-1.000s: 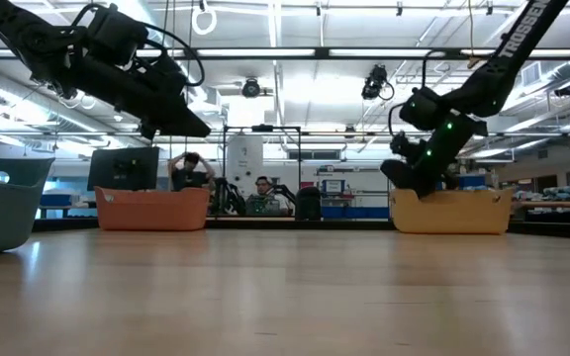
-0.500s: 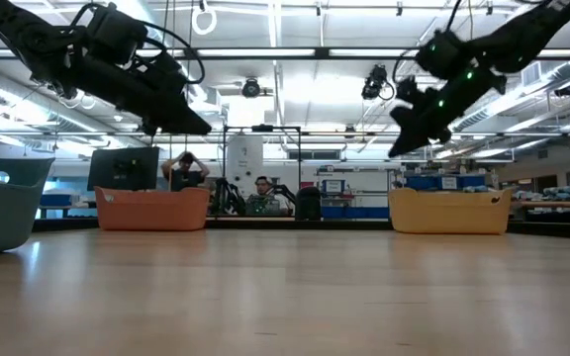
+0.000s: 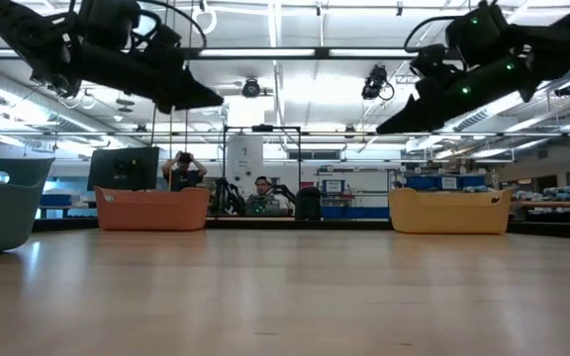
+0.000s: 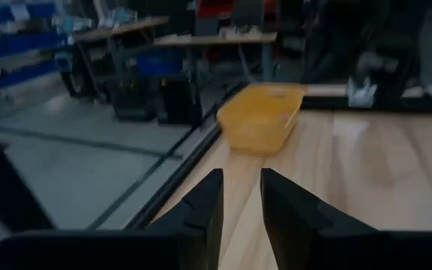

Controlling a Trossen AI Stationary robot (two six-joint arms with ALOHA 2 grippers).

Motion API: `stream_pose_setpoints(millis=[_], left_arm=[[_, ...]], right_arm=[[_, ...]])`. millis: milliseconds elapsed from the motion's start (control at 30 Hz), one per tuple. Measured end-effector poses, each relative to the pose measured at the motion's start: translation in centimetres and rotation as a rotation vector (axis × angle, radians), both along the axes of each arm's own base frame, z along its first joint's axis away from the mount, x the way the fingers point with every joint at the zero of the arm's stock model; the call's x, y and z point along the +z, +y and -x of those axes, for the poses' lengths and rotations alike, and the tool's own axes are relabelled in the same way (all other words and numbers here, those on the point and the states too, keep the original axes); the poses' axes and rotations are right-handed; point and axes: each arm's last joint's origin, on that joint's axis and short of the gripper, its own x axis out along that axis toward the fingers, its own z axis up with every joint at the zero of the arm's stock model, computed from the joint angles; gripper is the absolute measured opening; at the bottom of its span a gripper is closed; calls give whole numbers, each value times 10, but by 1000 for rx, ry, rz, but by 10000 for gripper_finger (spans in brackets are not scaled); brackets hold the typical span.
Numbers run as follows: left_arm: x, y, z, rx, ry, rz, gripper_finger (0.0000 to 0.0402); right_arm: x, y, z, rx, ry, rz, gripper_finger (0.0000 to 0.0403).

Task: Sort batteries
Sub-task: Return to Home Position

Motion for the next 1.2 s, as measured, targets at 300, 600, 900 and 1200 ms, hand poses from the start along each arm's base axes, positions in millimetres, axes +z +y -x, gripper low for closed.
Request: stream_pose_setpoints(millis=[300, 600, 900, 1200], left_arm=[[5, -10, -7, -77, -50, -47, 96], [6, -21, -10, -148, -45, -70, 96], [5, -32, -13, -200, -30, -66, 96], [7, -38, -14, -224, -53, -78, 96]], right_arm=[[-19, 20, 11, 81, -40, 13, 17], [-31, 32, 36, 87, -64, 23, 13], [-35, 42, 53, 132, -99, -33, 10], [-35, 53, 56, 194, -87, -37, 8]])
